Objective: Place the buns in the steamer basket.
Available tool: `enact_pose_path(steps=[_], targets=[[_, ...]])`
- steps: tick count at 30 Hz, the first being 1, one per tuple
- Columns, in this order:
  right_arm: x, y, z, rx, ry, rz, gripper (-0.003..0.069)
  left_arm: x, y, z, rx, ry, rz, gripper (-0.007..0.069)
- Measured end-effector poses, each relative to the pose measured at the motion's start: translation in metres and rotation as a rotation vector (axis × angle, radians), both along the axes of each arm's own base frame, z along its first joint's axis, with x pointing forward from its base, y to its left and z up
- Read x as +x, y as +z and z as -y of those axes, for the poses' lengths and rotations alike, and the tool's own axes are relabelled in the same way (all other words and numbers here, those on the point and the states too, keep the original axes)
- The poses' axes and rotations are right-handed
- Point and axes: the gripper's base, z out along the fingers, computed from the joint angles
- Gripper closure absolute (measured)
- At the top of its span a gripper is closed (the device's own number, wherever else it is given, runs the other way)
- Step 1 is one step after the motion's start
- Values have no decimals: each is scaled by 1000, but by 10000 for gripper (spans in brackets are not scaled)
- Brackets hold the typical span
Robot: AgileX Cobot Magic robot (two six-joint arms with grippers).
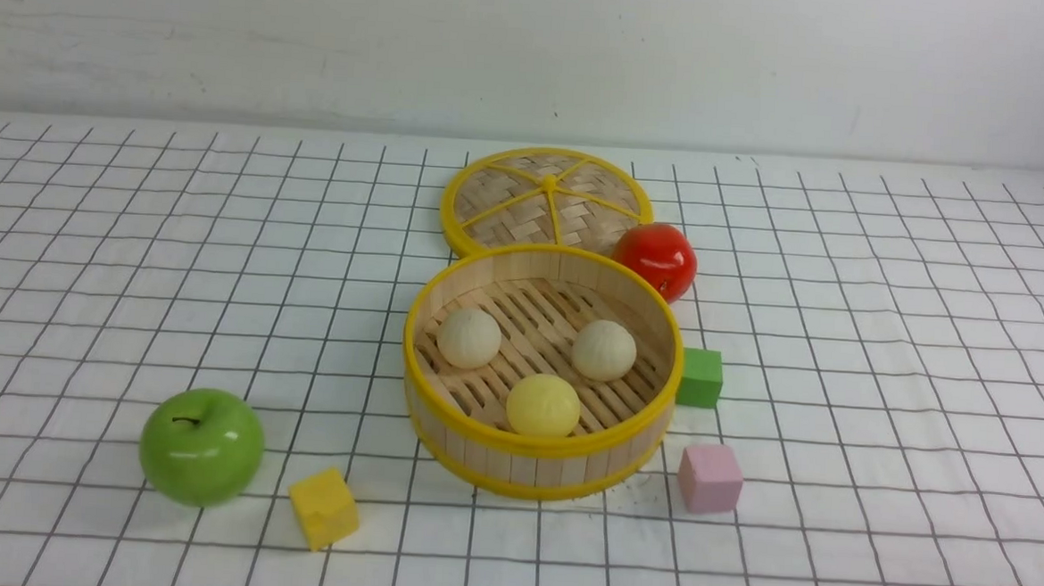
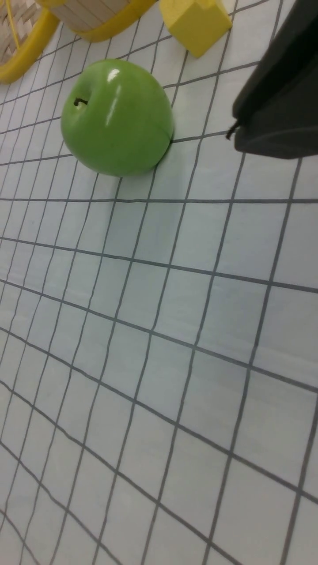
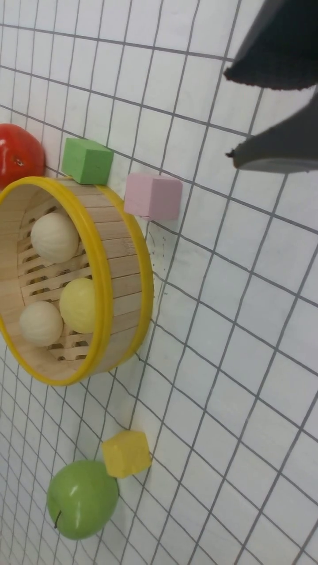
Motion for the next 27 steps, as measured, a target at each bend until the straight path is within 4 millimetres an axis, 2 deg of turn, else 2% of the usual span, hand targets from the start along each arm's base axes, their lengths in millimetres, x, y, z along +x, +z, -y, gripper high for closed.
enact_pose_path(steps=[8,13,20,27], targets=[[-13,8,23,-12,-226,168,430,0,0,0,0,0,0,606],[-21,-6,36,-99,-377,220,426,0,0,0,0,0,0,605],[-25,-57,40,-50,-459,62,420,0,0,0,0,0,0,596],[-27,-59,41,-67,-468,49,420,0,0,0,0,0,1,593]])
